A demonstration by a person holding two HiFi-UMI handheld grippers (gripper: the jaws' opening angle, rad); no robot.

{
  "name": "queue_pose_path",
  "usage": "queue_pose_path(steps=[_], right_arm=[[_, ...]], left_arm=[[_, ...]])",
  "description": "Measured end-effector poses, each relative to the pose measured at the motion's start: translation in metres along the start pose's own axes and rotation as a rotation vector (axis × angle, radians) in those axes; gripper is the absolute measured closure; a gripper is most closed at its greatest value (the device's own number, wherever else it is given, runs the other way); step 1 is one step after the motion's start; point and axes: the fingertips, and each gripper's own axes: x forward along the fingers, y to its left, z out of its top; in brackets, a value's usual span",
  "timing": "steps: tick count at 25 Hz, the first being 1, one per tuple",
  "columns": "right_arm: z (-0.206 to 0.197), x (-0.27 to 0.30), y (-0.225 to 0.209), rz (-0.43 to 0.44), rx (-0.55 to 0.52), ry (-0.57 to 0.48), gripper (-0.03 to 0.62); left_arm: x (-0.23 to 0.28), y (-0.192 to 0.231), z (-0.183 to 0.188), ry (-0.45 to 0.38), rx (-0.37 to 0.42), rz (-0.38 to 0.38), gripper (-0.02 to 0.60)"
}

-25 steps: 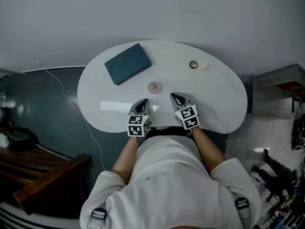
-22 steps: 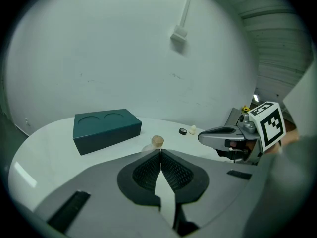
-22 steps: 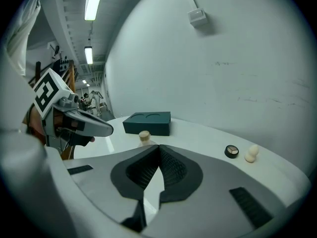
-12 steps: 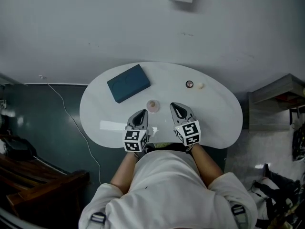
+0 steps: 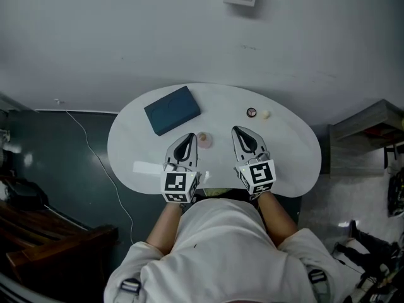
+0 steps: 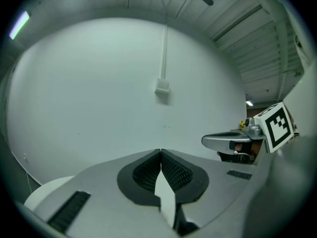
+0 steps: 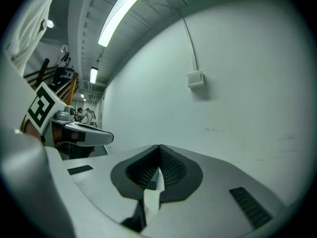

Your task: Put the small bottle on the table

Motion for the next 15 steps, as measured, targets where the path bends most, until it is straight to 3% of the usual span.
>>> queue_pose_path(steps=[15], right_arm=[[0.031, -0.005, -0.002, 0.019, -0.043, -0.060, 0.597]], left_arm=[[-0.003, -0.004, 0.025, -0.048, 0.026, 0.025, 0.561]])
